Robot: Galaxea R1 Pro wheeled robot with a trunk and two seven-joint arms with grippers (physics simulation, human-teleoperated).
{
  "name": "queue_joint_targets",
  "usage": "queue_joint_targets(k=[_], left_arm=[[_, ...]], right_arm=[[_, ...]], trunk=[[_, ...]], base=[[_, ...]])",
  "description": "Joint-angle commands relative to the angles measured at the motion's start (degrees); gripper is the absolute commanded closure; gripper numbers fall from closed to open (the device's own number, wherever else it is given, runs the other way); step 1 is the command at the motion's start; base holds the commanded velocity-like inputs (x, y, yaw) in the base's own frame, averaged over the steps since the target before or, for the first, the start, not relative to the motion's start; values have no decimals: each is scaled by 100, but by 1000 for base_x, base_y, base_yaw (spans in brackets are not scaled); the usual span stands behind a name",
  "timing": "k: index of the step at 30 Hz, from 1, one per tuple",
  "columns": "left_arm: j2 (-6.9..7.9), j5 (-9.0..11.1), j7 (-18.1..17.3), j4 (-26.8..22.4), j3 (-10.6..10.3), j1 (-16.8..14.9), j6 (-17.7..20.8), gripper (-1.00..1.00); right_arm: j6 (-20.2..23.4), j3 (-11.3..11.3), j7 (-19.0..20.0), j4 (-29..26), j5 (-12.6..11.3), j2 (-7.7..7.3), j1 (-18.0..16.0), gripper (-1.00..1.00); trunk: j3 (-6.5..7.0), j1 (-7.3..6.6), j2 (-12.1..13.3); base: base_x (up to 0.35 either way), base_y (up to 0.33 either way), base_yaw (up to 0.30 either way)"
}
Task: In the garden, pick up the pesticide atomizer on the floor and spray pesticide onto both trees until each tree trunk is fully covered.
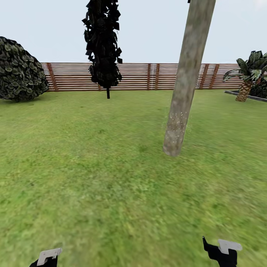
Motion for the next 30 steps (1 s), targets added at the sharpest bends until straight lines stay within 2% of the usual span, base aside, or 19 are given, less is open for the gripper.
queue_joint_targets(k=[1, 30], left_arm=[[-1, 26, -33, 9, 24, -5, -13, 100], [-10, -16, -50, 10, 4, -5, -7, 100]], right_arm=[[-27, -48, 48, 0, 30, 3, -7, -100], [-25, -46, 48, 0, 30, 3, -7, -100]], trunk=[[-1, -1, -2], [131, -1, -2]], base=[[0, -1, 273], [0, 0, 259]])
